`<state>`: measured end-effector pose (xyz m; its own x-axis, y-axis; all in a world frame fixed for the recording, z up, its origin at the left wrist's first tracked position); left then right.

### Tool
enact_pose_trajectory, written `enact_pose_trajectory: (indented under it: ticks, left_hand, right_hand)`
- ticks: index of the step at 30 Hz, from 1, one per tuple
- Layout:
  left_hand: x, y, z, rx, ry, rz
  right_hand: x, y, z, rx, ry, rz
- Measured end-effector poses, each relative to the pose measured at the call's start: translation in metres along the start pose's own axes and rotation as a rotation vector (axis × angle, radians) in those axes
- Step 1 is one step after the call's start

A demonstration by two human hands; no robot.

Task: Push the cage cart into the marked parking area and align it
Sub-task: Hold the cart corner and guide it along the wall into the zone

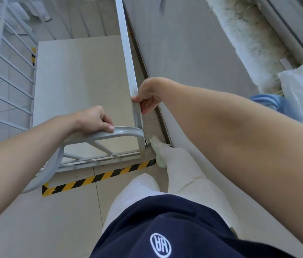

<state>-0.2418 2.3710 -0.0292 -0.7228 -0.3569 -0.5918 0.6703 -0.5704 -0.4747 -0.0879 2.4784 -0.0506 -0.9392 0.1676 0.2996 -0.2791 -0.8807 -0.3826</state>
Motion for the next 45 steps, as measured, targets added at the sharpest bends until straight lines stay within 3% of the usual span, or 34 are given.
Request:
enact_pose_trajectory:
  ticks: [10, 26, 45]
  left_hand:
    - [0.000, 0.005, 0.001, -0.026, 0.017, -0.007]
    - [0.012, 0.003, 0.012, -0.035, 0.000, -0.023]
    - [0.008, 0.007, 0.018, -0.086, -0.038, -0.041]
  right_hand:
    - [0.001, -0.005, 0.006, 0.010, 0.028, 0.077]
    - [0.013, -0.005, -0.001, 0.207, 0.006, 0.013]
    - [0.010, 0.005, 0.013, 0.108, 0.034, 0.017]
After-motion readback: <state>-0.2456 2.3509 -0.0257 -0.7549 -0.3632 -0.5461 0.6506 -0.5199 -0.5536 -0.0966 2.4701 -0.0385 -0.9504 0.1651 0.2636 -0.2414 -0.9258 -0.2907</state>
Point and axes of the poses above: each hand's wrist, its own z-axis away from the middle knuckle, its own y-axis out of the palm, x = y × z, the point moved 2 cm from there along -z, towards the middle knuckle, and after that the axes turned 13 degrees about z, right-handed, at the moved point
